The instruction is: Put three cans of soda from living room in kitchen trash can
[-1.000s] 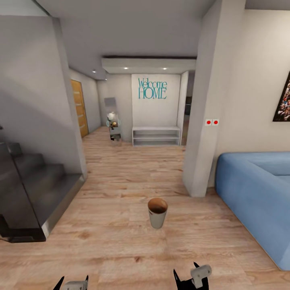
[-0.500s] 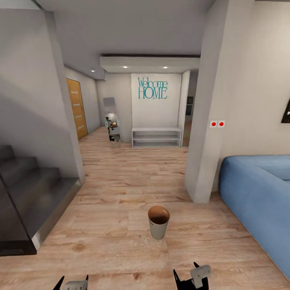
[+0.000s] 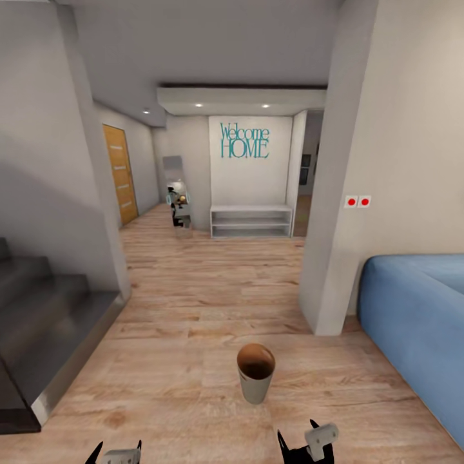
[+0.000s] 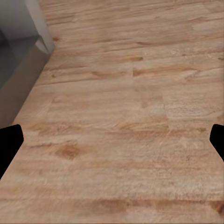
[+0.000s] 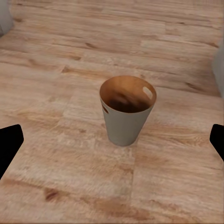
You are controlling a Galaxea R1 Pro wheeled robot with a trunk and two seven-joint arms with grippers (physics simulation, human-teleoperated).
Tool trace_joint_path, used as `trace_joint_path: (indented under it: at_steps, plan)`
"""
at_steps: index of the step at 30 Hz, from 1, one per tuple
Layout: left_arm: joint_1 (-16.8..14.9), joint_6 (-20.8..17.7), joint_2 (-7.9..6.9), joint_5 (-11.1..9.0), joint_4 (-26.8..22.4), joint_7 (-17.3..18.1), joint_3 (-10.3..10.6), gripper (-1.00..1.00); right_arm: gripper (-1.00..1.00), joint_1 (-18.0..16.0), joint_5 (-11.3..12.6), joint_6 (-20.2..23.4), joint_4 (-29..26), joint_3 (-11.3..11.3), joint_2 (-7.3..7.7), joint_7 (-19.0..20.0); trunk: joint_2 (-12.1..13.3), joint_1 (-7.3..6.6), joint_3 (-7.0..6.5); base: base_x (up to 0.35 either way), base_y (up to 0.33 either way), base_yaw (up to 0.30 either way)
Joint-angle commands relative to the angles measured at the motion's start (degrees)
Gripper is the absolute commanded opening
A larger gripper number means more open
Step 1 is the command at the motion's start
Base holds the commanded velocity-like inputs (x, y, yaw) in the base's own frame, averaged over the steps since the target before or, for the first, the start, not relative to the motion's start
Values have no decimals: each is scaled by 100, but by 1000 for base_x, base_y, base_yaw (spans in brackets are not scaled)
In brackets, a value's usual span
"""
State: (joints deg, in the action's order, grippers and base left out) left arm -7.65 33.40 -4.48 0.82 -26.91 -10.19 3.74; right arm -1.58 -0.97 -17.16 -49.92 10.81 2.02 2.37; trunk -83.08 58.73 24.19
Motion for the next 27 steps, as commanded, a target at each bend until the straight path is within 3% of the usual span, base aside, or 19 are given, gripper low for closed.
trace_joint_path:
  at_steps: [1, 27]
  plan:
    - [0, 0, 0, -1, -2, 2, -1, 100, 100, 0, 0, 0, 0, 0, 0, 0, 0, 0, 0, 324, 0, 0]
    - [0, 0, 0, 1, 2, 0, -1, 100, 100, 0, 0, -4, 0, 0, 2, 0, 0, 0, 0, 324, 0, 0]
